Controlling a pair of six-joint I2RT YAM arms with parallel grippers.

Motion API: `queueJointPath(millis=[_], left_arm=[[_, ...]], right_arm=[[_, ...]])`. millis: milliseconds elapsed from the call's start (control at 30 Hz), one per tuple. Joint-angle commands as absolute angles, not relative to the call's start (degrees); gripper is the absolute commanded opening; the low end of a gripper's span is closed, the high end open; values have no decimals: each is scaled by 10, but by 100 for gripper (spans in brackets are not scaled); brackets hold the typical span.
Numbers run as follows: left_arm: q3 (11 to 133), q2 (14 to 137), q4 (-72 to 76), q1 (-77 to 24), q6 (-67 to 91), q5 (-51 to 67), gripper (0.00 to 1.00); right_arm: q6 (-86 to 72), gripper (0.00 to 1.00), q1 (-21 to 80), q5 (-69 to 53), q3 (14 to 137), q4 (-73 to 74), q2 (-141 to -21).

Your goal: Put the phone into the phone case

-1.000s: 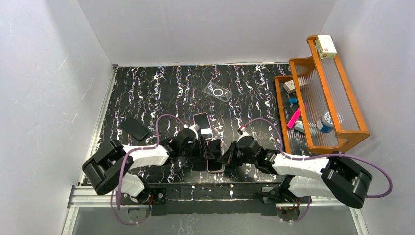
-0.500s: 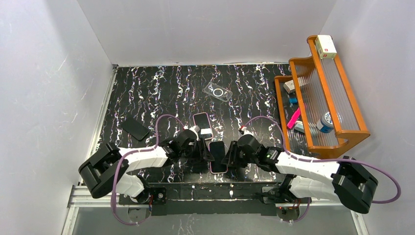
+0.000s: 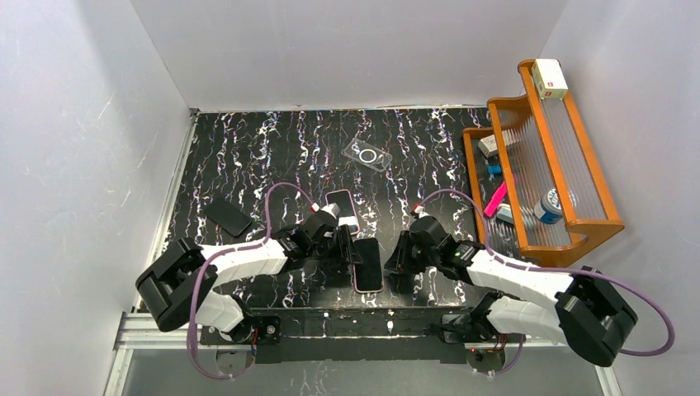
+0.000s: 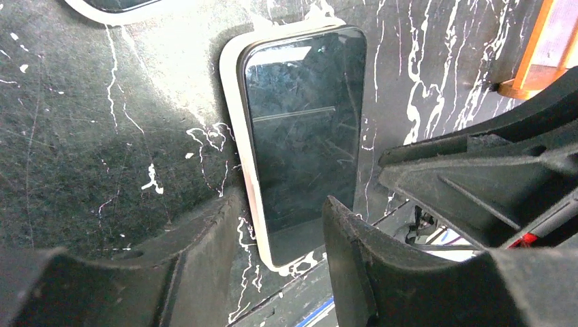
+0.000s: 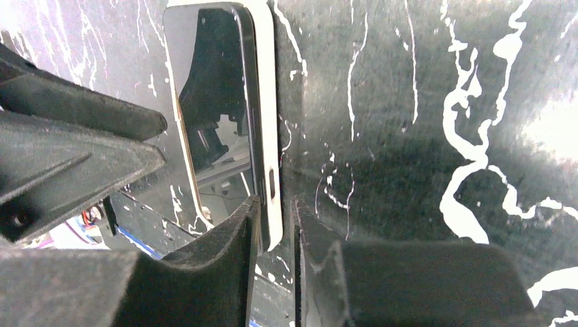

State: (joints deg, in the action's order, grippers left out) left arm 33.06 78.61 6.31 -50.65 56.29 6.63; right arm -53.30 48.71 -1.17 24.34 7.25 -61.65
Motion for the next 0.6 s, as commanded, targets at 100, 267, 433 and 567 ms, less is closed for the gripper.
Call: queueJointPath(millis=[100, 267, 433, 567], left_arm=[[360, 816, 43, -508, 541, 46, 47], [345, 838, 72, -507, 548, 56, 46], [340, 855, 83, -508, 548, 85, 44], [344, 851, 76, -507, 548, 92, 39]], right_arm=[[-504, 28, 458, -84, 273, -23, -670], [-498, 21, 457, -94, 275, -53, -702], [-497, 14, 457, -121, 271, -84, -745], [-500, 6, 457, -130, 262, -101, -762]])
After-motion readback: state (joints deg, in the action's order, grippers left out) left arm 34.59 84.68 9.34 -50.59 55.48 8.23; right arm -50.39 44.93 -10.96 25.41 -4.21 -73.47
